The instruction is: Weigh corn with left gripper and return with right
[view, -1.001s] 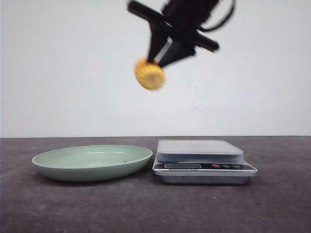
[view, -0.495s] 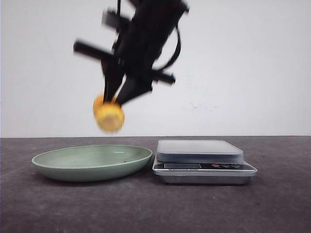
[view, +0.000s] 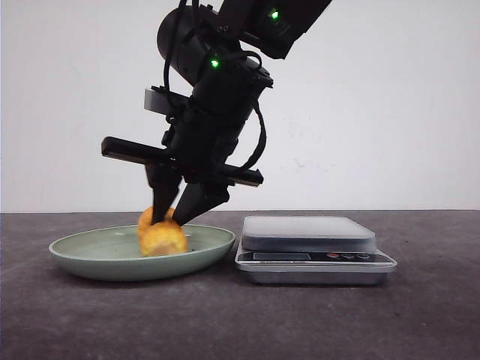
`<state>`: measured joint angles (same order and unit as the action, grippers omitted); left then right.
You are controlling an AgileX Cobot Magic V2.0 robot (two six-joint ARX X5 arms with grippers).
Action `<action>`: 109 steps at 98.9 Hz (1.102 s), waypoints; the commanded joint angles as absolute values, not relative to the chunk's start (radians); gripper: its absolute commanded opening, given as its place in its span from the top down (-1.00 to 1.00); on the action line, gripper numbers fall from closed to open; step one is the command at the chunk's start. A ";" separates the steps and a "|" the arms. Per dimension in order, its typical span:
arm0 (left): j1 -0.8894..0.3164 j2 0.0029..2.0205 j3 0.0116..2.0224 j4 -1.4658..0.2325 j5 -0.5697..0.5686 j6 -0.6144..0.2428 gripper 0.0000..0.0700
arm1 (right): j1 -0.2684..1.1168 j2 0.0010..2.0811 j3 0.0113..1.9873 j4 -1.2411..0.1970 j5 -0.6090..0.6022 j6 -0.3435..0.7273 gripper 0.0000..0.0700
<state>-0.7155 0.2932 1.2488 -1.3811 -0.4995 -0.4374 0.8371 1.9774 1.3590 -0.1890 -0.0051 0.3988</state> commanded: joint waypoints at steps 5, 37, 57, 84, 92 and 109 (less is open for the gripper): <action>-0.720 0.293 1.260 -1.373 -0.505 -0.439 -0.13 | 0.849 1.996 1.383 -0.170 -0.022 0.407 -0.52; -0.720 0.293 1.260 -1.364 -0.527 -0.430 -0.13 | 0.781 1.758 1.383 -0.270 -0.031 0.313 -0.52; -0.720 0.293 1.260 -1.361 -0.528 -0.428 -0.13 | 0.638 1.501 1.383 -0.340 -0.026 0.237 -0.52; -0.720 0.293 1.257 -1.311 -0.536 -0.397 -0.13 | 0.313 1.190 1.383 -0.588 -0.026 0.115 -0.52; -0.720 0.293 1.253 -1.291 -0.536 -0.386 -0.13 | 0.220 1.100 1.383 -0.648 -0.030 0.089 -0.52; -0.720 0.293 1.213 -1.200 -0.536 -0.360 -0.13 | 0.089 0.928 1.382 -0.741 -0.034 0.047 -0.52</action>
